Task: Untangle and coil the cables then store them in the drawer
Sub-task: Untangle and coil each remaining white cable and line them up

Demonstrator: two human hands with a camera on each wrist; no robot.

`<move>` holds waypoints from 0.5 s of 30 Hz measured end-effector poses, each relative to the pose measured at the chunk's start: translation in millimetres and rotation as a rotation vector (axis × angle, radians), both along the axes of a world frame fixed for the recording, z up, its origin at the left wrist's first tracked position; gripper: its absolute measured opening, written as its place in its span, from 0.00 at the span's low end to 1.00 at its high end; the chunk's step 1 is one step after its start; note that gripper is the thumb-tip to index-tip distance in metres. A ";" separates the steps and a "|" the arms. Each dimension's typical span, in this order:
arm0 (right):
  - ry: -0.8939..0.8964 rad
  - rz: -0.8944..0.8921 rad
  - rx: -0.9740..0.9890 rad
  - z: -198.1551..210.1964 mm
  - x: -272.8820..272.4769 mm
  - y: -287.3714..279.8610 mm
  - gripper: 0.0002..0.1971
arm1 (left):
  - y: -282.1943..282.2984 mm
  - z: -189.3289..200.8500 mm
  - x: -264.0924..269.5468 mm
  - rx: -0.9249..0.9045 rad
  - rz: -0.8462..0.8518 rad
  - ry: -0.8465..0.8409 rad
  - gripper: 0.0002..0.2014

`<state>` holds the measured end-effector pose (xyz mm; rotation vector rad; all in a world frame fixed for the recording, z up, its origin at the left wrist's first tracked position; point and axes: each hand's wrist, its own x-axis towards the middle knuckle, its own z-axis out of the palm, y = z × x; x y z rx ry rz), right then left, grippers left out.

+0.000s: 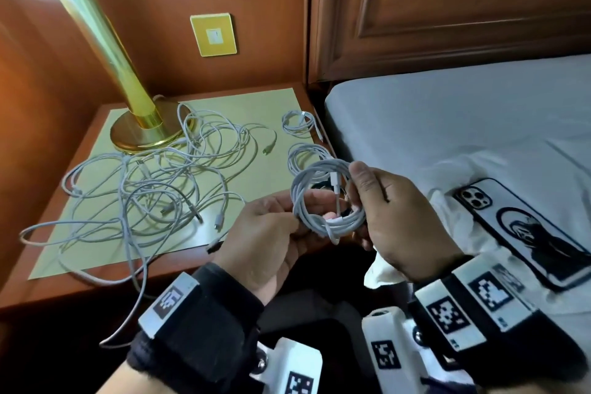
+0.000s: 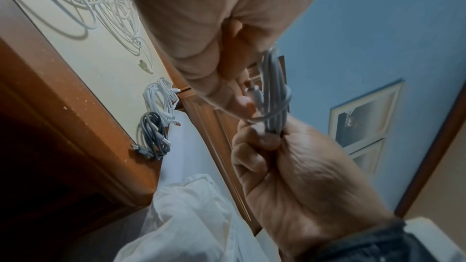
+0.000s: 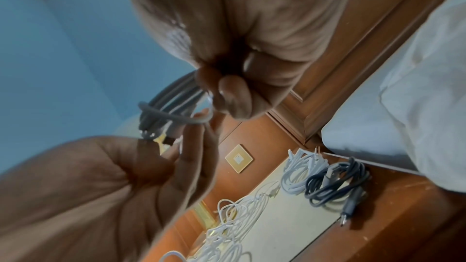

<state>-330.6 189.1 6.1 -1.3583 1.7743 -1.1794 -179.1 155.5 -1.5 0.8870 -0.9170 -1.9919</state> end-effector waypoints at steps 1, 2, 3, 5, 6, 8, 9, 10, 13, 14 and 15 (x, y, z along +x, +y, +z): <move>0.068 -0.021 -0.008 0.2 0.5 -0.9 0.28 | -0.8 -0.7 1.1 0.033 -0.018 0.052 0.21; 0.119 -0.041 -0.020 -0.4 0.9 -1.7 0.28 | -1.1 -0.7 2.1 0.061 -0.032 0.096 0.23; 0.158 -0.058 -0.038 -1.3 0.9 -2.0 0.28 | -1.0 -0.2 2.9 0.076 -0.039 0.126 0.25; 0.217 -0.078 -0.059 -2.9 0.8 -2.1 0.26 | 0.8 1.1 1.4 0.062 -0.029 0.147 0.24; 0.240 -0.083 -0.064 -3.7 0.6 -2.1 0.26 | 1.4 0.8 0.0 0.030 -0.021 0.144 0.20; 0.274 -0.084 -0.061 -4.1 0.6 -2.3 0.25 | 3.1 -1.1 -4.3 -0.059 0.025 0.131 0.10; 0.288 -0.084 -0.054 -3.9 0.9 -2.7 0.25 | 3.4 -2.4 -6.2 -0.086 0.051 0.130 0.07; 0.300 -0.083 -0.046 -3.8 1.3 -3.2 0.25 | 3.2 -3.7 -7.7 -0.097 0.069 0.136 0.05; 0.324 -0.092 -0.028 -3.8 1.4 -4.5 0.26 | 2.9 -6.3 -11.4 -0.079 0.084 0.184 0.04; 0.325 -0.097 -0.022 -4.1 0.7 -5.1 0.26 | 3.4 -5.9 -13.0 -0.062 0.074 0.211 0.04; 0.323 -0.100 -0.015 -4.4 -0.2 -5.1 0.26 | 5.0 -4.9 -14.7 -0.043 0.062 0.236 0.04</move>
